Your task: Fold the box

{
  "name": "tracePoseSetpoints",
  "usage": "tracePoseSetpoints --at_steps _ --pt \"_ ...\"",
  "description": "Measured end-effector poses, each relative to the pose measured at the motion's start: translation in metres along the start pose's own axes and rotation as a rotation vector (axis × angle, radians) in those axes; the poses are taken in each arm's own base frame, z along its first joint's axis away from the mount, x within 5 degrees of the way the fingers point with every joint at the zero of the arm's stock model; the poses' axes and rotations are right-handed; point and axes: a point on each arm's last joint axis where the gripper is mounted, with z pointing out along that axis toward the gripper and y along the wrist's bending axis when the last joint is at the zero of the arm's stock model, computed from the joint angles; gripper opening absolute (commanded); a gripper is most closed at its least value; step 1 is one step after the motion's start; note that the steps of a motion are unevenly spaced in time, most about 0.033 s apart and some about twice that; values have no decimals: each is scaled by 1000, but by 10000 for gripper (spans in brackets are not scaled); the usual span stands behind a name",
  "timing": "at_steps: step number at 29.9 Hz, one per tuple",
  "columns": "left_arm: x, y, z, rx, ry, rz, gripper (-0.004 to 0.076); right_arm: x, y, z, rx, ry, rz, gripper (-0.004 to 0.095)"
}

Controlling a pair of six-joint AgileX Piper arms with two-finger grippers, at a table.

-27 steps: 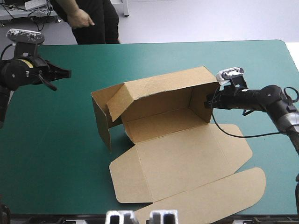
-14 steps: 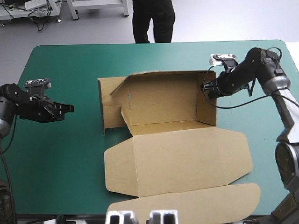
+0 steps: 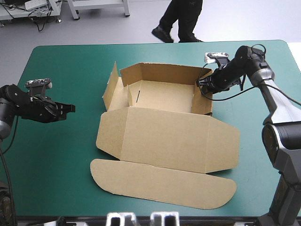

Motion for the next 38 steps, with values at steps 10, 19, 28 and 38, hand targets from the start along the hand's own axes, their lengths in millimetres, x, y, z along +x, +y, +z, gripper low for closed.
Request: tracePoseSetpoints --at_steps 10,19,28,38 --pt "-2 1 0 -8 -25 15 -10 -25 42 -139 53 -330 -59 438" --pt "-3 1 0 -10 -31 25 -10 11 56 -178 92 -361 30 438" --pt "-3 1 0 -13 -39 25 -10 30 32 -93 49 -86 129 438" --pt "-4 0 0 -4 -43 18 -10 17 6 -9 -3 35 175 409"
